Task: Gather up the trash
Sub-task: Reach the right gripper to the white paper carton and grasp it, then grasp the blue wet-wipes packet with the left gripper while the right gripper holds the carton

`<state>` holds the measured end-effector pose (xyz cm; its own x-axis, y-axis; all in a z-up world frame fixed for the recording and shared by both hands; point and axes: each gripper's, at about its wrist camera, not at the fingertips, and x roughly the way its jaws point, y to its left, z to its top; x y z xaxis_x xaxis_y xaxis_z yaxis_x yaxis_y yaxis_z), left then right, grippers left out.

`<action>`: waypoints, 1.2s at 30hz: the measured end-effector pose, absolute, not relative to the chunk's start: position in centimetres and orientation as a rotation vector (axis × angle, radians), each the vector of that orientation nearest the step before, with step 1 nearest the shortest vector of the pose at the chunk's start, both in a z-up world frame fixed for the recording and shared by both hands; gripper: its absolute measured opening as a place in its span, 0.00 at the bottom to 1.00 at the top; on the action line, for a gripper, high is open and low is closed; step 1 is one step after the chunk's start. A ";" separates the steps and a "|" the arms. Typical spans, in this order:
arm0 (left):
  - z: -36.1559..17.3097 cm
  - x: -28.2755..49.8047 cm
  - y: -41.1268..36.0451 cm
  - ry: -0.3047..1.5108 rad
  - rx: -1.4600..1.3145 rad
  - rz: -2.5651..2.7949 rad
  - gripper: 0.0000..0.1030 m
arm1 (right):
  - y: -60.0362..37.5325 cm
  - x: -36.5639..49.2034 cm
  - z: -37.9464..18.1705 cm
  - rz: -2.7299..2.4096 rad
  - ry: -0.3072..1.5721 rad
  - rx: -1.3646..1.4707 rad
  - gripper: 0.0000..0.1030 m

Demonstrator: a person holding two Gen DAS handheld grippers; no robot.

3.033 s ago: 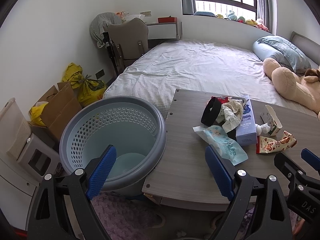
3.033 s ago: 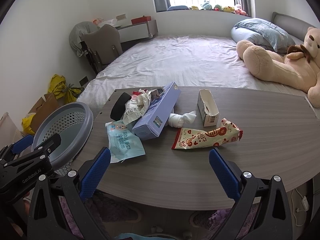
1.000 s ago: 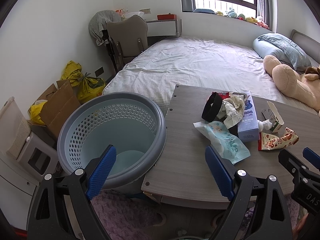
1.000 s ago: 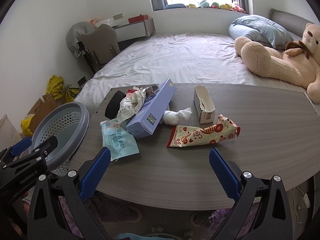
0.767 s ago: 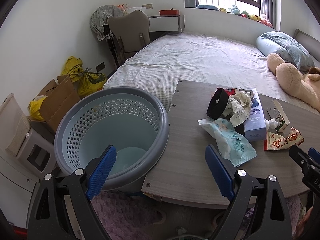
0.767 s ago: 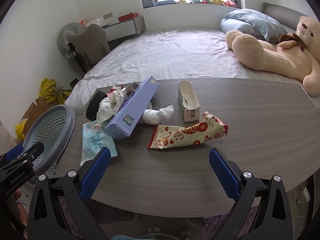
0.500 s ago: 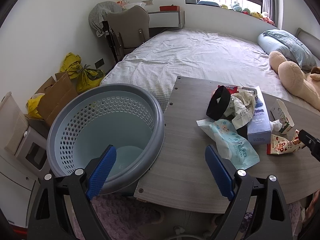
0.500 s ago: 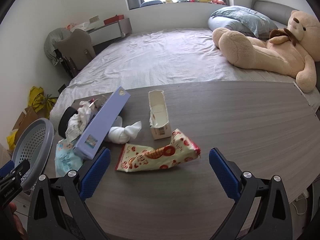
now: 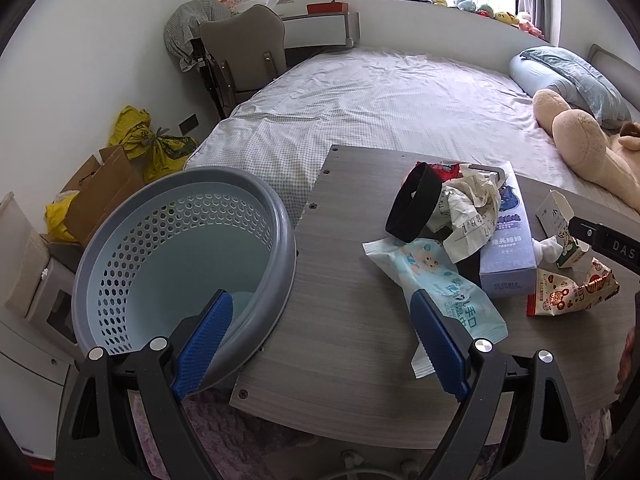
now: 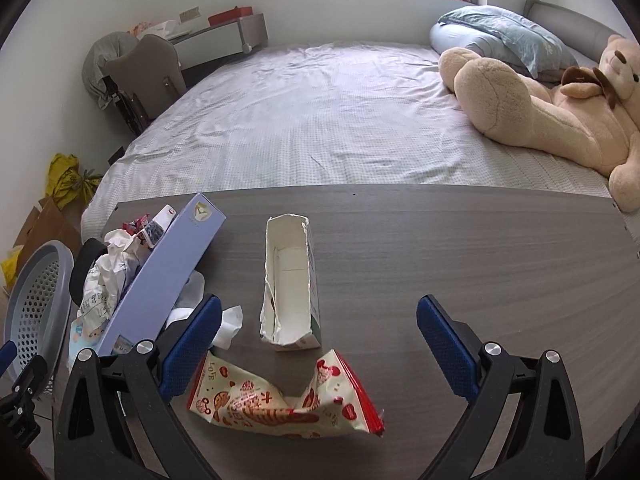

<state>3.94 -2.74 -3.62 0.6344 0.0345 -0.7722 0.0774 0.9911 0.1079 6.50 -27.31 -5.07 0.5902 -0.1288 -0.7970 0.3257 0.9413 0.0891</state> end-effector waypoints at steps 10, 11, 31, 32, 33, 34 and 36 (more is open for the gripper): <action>-3.8 4.0 -2.6 0.898 0.130 -0.024 0.84 | -27.5 8.7 -6.6 -0.242 0.980 0.223 0.74; -3.8 4.0 -2.7 0.900 0.130 -0.026 0.84 | -27.4 8.9 -6.7 -0.240 0.983 0.222 0.71; -3.3 3.1 -5.4 0.904 0.124 -0.102 0.84 | -27.7 4.5 -3.5 -0.184 0.879 0.300 0.28; -3.3 3.1 -5.7 0.903 0.127 -0.105 0.84 | -27.5 3.9 -3.2 -0.179 0.871 0.307 0.28; -3.3 3.0 -6.0 0.901 0.130 -0.109 0.84 | -27.4 3.3 -2.9 -0.173 0.861 0.315 0.28; -3.3 3.0 -6.3 0.901 0.132 -0.114 0.84 | -27.3 2.6 -2.7 -0.168 0.856 0.323 0.28; -3.3 3.0 -6.9 0.901 0.132 -0.121 0.84 | -27.1 1.5 -2.4 -0.153 0.848 0.339 0.28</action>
